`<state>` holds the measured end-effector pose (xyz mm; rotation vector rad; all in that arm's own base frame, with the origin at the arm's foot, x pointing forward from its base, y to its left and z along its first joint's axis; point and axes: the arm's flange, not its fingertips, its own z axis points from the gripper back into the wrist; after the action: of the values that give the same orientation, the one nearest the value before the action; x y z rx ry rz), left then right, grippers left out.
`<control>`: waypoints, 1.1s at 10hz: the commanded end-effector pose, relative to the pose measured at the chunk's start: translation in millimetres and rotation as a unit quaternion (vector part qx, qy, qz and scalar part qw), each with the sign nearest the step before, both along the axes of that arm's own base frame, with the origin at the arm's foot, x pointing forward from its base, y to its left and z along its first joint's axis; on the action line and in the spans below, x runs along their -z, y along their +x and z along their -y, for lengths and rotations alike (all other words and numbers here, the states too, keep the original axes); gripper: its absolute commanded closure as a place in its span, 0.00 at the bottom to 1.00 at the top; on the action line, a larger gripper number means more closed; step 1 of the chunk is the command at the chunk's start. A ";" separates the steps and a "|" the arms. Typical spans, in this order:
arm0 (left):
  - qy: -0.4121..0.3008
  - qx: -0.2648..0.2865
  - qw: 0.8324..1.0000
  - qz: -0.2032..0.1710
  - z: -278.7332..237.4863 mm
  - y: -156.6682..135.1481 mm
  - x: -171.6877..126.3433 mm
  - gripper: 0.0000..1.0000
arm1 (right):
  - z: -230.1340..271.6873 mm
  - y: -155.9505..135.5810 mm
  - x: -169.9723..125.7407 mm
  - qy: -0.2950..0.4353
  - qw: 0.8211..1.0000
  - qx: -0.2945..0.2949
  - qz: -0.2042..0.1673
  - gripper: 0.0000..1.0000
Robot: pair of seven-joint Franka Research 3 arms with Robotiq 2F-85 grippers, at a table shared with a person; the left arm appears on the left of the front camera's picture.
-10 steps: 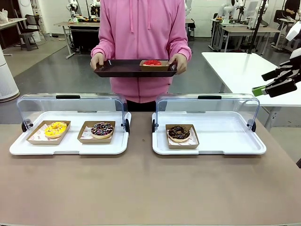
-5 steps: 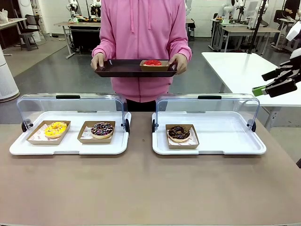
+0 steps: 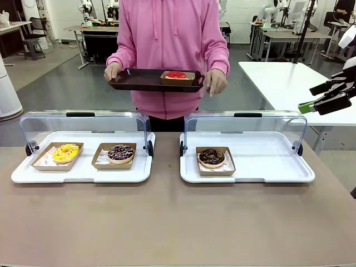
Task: Provide the desired donut to the person.
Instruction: Pick up and lift the Paper togo box containing the Donut pointed at by the person.
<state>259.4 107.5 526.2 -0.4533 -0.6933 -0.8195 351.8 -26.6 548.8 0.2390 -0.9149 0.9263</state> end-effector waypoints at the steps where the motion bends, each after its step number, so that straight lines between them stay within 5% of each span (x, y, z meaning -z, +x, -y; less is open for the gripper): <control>1: -0.005 0.010 1.000 0.006 -2.5 0.1 1.1 0.00 | 0.8 -0.4 0.8 0.001 1.000 -0.001 -0.003 0.00; 11: -0.005 0.010 1.000 0.006 -2.5 0.1 1.1 0.00 | 0.8 -0.4 0.8 0.001 1.000 -0.001 -0.003 0.00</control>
<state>259.4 107.5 526.2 -0.4533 -0.6933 -0.8195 351.8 -26.6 548.8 0.2390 -0.9149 0.9263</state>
